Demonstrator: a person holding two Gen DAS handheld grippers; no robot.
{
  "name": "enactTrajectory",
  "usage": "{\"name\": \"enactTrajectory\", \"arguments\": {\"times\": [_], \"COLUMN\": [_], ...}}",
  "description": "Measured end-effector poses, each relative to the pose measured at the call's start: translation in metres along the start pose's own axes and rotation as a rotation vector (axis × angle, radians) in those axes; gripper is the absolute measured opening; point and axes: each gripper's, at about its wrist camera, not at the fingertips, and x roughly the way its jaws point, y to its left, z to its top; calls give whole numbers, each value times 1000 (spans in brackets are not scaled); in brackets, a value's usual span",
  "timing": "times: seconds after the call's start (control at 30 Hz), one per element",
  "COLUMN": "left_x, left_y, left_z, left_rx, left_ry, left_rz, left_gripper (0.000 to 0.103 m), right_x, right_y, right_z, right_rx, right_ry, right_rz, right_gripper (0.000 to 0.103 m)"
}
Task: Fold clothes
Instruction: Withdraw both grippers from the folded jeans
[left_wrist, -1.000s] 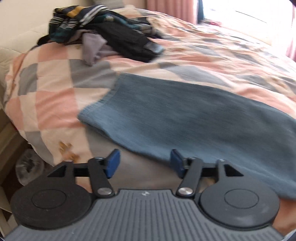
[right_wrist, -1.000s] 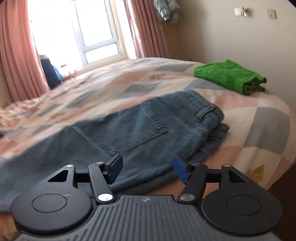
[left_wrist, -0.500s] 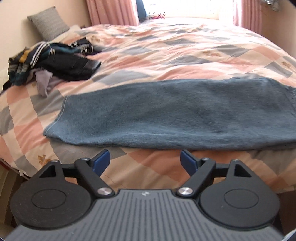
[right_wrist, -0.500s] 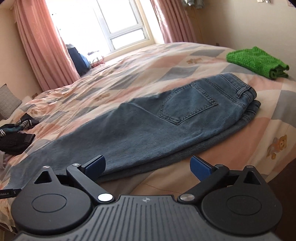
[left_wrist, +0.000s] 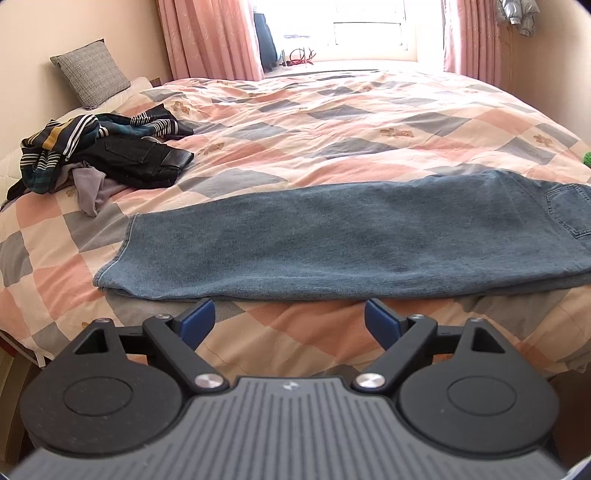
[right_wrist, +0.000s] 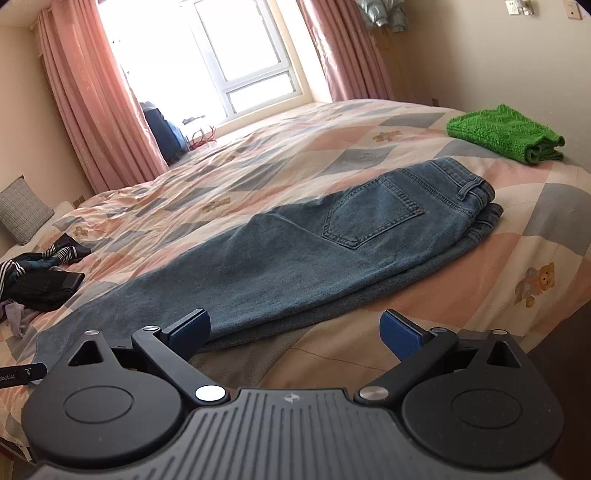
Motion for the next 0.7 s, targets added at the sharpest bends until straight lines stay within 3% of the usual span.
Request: {"name": "enactTrajectory", "arguments": {"times": [0.13, 0.3, 0.47, 0.6, 0.7], "left_x": [-1, 23, 57, 88, 114], "left_y": [6, 31, 94, 164, 218], "left_z": [-3, -16, -26, -39, -48], "left_rx": [-20, -140, -374, -616, -801], "left_ry": [1, 37, 33, -21, -47], "left_rz": [-38, -134, -164, -117, -81], "left_gripper": [88, 89, 86, 78, 60], "right_x": [-1, 14, 44, 67, 83], "right_y": [1, 2, 6, 3, -1], "right_z": [0, -3, -2, 2, 4], "right_rx": [7, 7, -14, -15, -1], "right_ry": [-1, 45, 117, 155, 175], "right_rz": [5, 11, 10, -3, -12], "right_gripper": [101, 101, 101, 101, 101]}}
